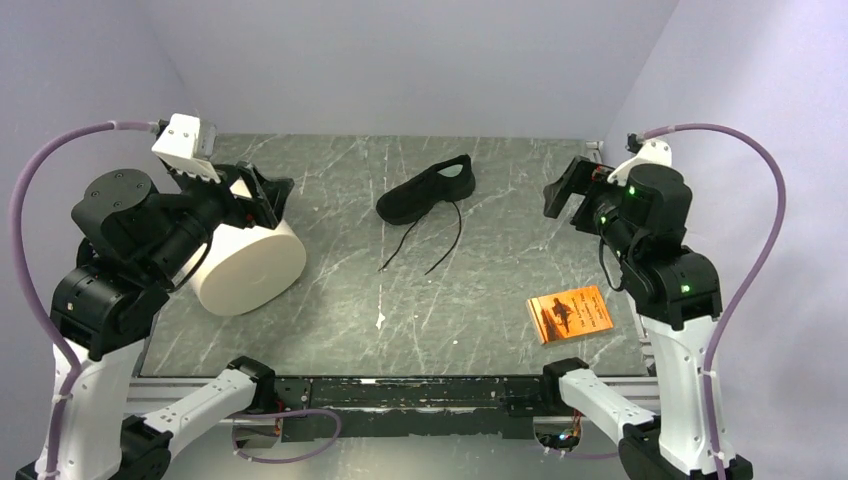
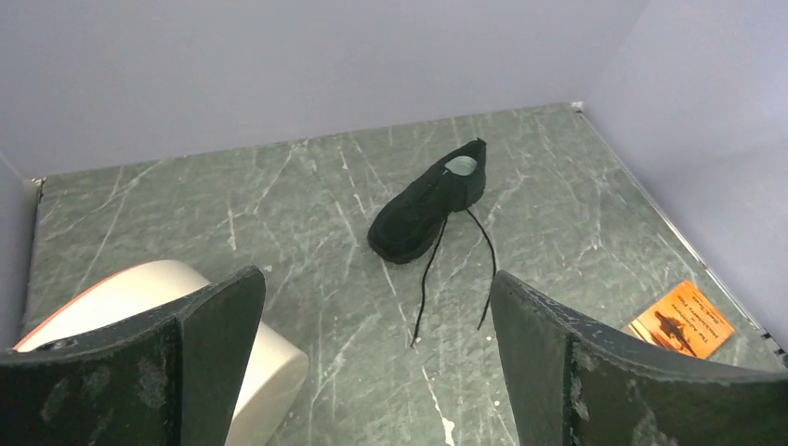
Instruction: Tie the shoes
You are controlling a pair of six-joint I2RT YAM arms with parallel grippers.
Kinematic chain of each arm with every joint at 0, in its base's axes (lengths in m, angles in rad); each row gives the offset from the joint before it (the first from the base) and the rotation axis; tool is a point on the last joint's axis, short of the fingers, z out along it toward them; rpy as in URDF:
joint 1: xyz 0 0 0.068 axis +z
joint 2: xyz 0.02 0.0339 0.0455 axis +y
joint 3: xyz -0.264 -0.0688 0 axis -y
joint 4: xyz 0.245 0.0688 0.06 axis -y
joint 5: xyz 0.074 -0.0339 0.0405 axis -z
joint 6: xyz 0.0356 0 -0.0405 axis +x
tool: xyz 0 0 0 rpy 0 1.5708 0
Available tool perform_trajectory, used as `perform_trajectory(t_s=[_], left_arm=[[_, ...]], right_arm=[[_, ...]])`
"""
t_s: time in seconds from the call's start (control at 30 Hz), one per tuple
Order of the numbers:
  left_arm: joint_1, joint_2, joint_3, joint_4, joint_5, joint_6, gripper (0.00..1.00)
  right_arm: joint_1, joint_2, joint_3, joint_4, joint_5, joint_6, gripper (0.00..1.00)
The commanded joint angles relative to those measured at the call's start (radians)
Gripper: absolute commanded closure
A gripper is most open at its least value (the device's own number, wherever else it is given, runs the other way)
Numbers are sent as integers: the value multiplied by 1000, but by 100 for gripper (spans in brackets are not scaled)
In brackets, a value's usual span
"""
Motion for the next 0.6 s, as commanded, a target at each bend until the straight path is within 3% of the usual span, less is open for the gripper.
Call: perform_trajectory(t_s=[0.0,0.27,0.57], left_arm=[[52,-3,-20,23,29,-20,4],[59,57,-31,57,99,-31,4],[44,206,9,109,208,-54,3]], right_arm=[[-22,21,-47,38,-18,50,0],[-44,135,-138,172,-65,78,0],[-56,401,-169,431,-213,17,0]])
